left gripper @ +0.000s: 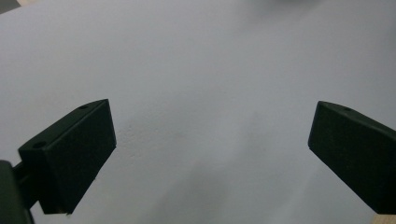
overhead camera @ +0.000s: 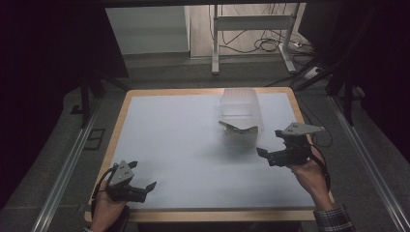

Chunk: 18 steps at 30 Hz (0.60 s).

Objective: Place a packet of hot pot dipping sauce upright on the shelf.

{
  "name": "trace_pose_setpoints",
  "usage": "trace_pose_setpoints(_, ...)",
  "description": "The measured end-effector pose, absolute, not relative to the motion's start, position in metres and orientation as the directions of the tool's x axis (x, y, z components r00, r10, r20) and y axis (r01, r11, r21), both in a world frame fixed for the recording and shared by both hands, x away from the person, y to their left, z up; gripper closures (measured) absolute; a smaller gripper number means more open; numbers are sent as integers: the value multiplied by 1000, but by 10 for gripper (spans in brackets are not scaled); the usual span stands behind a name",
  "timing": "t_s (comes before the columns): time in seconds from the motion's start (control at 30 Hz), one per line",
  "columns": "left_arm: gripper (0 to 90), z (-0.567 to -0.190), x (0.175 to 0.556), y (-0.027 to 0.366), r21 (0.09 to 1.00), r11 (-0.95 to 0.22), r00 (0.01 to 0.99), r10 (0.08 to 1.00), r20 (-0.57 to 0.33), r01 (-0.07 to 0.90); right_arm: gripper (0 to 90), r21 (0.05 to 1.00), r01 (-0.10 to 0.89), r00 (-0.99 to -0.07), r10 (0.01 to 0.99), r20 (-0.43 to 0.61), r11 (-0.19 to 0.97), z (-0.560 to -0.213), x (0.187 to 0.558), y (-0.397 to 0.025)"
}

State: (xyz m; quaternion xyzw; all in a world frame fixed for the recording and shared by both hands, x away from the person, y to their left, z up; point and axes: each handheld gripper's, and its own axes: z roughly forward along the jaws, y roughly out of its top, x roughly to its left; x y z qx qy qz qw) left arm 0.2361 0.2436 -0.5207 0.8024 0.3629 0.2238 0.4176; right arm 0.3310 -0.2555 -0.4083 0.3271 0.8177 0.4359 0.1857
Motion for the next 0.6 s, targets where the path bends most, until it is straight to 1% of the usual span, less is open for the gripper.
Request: trace_pose_setpoints(0.6,7,-521,236,243,830,-391,636,770,58,397,19,833,385,-700,714,-18,398,-419,311,-264)
